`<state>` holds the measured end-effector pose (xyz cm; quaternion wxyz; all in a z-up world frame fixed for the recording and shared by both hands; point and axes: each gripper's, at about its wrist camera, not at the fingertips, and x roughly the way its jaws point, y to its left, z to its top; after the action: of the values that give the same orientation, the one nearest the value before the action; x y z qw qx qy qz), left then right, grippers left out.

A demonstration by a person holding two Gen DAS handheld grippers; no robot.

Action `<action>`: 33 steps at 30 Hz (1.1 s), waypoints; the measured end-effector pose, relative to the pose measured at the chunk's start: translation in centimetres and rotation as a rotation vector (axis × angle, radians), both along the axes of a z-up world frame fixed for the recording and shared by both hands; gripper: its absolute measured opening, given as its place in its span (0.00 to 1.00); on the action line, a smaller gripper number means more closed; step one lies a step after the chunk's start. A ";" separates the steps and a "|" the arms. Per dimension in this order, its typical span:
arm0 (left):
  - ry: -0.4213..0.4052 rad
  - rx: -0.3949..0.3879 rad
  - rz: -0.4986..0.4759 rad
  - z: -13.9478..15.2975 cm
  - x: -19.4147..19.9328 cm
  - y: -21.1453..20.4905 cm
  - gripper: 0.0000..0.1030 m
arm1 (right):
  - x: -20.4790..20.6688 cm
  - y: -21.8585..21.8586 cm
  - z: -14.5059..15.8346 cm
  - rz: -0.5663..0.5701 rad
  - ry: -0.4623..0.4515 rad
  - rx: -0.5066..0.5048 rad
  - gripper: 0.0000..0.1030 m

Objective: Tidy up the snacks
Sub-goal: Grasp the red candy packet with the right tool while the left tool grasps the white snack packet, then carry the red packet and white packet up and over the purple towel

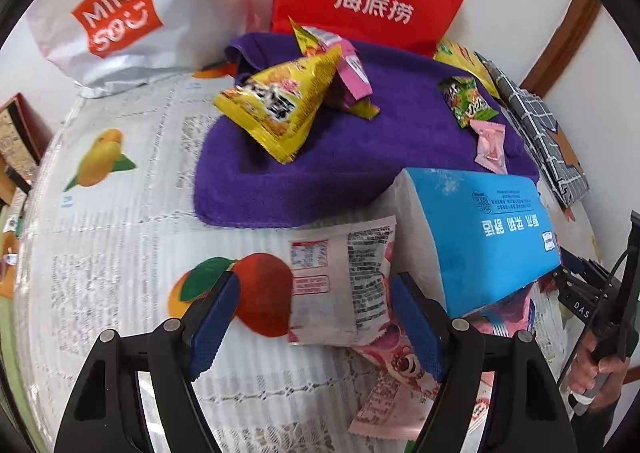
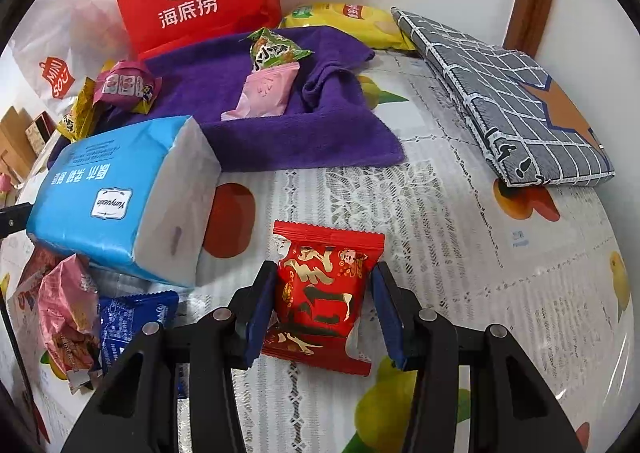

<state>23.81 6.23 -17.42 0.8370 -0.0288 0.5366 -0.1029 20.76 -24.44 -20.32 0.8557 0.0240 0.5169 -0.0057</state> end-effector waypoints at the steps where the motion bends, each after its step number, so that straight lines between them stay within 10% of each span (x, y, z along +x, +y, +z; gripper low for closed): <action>1: 0.003 0.001 -0.006 -0.2 0.1 -0.1 0.74 | 0.1 0.0 0.0 -0.002 0.001 0.000 0.47; 7: 0.038 -0.026 0.004 -1.7 0.9 -0.2 0.73 | 0.2 0.0 -0.1 -0.013 0.000 -0.006 0.47; 10: 0.021 -0.057 0.005 -1.5 0.6 0.2 0.47 | 0.1 0.0 -0.1 -0.012 -0.003 -0.007 0.47; 33: -0.053 -0.059 0.043 3.0 -3.6 2.0 0.47 | -1.3 0.8 3.2 0.019 -0.056 0.007 0.37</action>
<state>20.21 8.19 -14.40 0.8517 -0.0621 0.5103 -0.1013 19.48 -23.67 -17.15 0.8697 0.0223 0.4930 0.0048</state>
